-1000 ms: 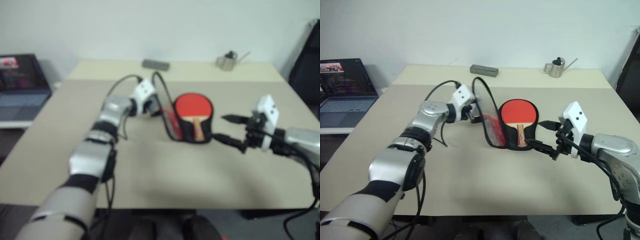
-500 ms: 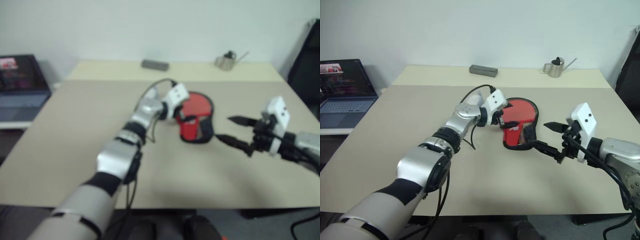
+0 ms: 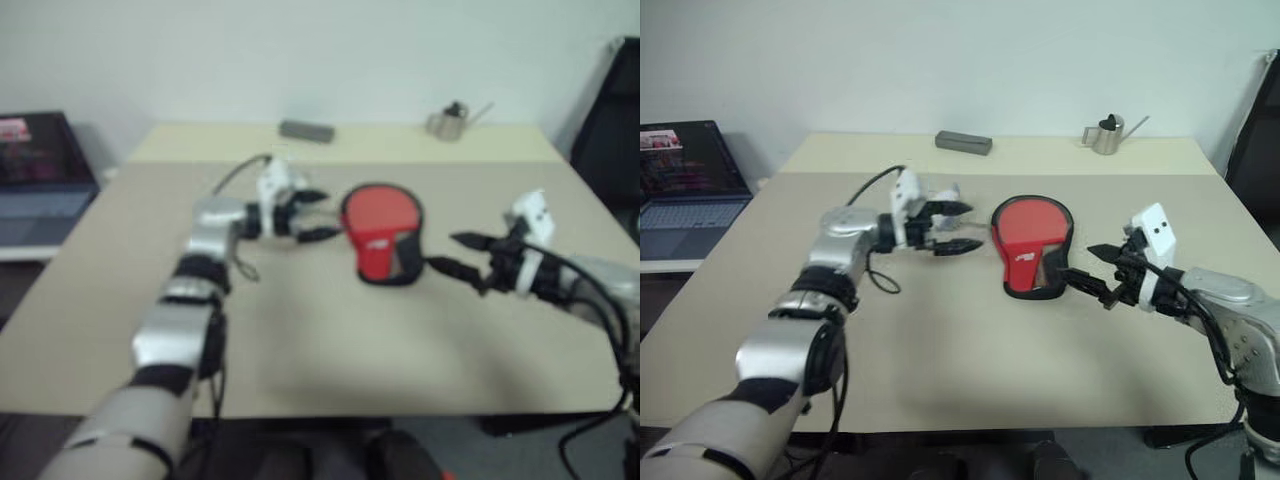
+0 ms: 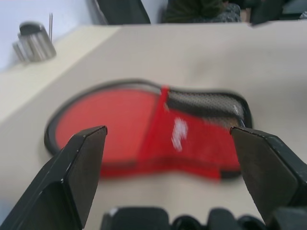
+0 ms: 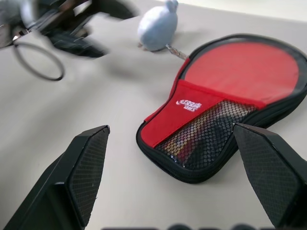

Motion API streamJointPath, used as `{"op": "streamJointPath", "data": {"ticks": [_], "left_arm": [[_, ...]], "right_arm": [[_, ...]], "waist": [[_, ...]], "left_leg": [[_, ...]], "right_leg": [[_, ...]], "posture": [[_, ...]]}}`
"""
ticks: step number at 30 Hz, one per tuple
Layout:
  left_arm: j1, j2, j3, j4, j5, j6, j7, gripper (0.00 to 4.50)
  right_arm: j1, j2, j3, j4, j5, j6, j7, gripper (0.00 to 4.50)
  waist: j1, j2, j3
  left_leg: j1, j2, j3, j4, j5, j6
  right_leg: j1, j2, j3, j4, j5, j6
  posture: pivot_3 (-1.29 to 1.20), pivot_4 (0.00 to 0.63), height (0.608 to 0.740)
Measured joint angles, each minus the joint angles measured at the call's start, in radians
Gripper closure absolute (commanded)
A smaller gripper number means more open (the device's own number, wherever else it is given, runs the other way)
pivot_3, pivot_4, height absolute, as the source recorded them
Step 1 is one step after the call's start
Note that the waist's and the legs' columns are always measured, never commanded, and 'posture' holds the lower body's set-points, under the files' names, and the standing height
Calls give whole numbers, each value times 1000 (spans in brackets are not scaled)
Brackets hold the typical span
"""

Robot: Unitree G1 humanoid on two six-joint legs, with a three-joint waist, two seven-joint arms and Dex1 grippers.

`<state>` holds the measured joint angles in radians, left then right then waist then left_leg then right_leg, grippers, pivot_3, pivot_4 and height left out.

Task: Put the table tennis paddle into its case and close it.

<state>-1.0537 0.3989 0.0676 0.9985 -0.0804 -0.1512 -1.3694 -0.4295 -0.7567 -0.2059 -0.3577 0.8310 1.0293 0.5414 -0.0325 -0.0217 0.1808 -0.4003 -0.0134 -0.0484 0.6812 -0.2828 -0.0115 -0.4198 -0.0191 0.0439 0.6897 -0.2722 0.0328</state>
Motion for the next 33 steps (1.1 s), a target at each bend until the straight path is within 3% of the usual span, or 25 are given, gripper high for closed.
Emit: {"op": "streamJointPath", "data": {"ticks": [6, 11, 20, 33], "left_arm": [[159, 90, -12, -414, -85, 189, -37, 0], [204, 121, -20, -601, -146, 316, -12, 0], [218, 141, -21, -677, -195, 390, 49, 0], [254, 173, -22, -707, -219, 410, 71, 0]], "right_arm": [[-148, 91, 61, 215, -72, -4, -21, 25], [-225, 168, 117, 409, -195, -75, -48, 25], [-285, 259, 154, 703, -359, -183, -62, 25], [-334, 377, 147, 750, -379, -138, -72, 25]], "waist": [[4, 0, 0], [2, 0, 0], [0, 0, 0], [-2, 0, 0]], "left_leg": [[0, 0, -1, 0, 0, 0], [0, 0, 0, 1, 0, 0], [0, 0, 1, 0, 0, 0], [0, 1, 0, 0, 0, 0]], "right_leg": [[0, -1, 0, 0, 0, 0], [0, -1, 0, 0, 0, 0], [0, -1, 0, 1, 0, 0], [-1, -1, 0, 1, 0, 0]], "posture": [[0, 150, 740], [0, 150, 740], [0, 150, 740], [0, 150, 740]]}}
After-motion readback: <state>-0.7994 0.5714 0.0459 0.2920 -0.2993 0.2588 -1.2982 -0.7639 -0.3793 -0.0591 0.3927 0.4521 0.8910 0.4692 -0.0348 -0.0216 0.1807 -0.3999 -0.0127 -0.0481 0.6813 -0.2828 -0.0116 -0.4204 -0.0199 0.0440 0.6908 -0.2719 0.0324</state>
